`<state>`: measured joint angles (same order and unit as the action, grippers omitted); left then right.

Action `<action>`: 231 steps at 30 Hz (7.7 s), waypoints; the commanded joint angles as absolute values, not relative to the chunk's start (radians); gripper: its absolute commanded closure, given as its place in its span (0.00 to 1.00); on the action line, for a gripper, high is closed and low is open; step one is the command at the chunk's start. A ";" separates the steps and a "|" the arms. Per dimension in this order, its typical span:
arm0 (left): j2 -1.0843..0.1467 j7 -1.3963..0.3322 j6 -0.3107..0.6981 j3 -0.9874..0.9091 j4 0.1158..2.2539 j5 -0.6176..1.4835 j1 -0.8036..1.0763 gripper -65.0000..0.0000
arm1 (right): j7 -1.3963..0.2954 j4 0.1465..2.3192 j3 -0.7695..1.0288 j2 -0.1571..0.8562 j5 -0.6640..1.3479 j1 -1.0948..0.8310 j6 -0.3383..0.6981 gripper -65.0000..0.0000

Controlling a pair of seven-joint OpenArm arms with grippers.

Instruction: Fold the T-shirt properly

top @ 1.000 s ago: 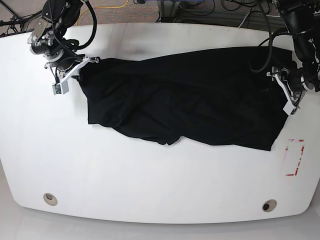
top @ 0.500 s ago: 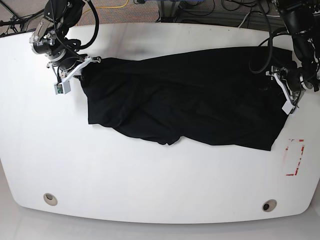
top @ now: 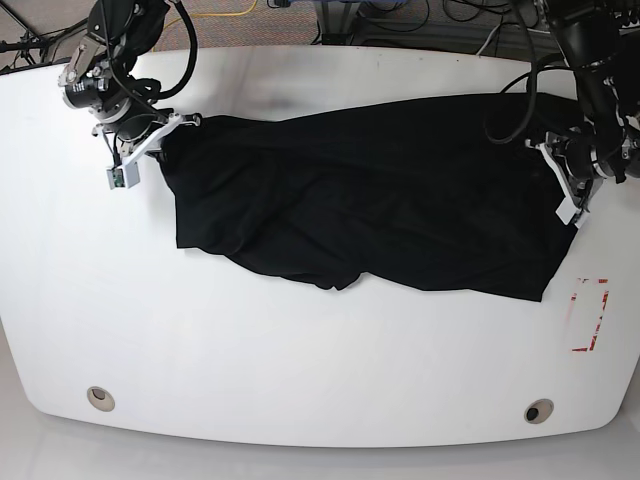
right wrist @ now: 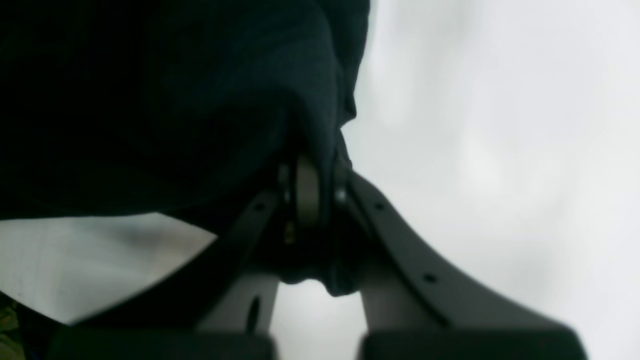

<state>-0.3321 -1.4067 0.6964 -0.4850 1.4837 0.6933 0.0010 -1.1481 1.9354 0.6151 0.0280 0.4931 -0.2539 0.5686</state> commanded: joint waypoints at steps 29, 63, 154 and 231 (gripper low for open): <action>-0.318 -1.396 0.698 -0.599 1.900 0.564 -0.047 1.00 | -1.119 1.972 0.624 0.111 0.509 -0.174 0.602 1.00; -0.317 -1.372 0.698 -0.575 1.939 0.562 -0.440 1.00 | -1.124 1.867 0.613 0.315 0.509 0.252 0.604 1.00; -0.390 -1.239 0.698 -0.616 1.893 0.493 -0.236 1.00 | -1.133 2.018 0.472 0.357 0.512 0.130 0.607 1.00; -0.394 -1.204 0.698 -0.677 1.739 0.262 0.329 0.75 | -1.178 2.012 0.676 0.134 0.745 -0.464 0.605 0.16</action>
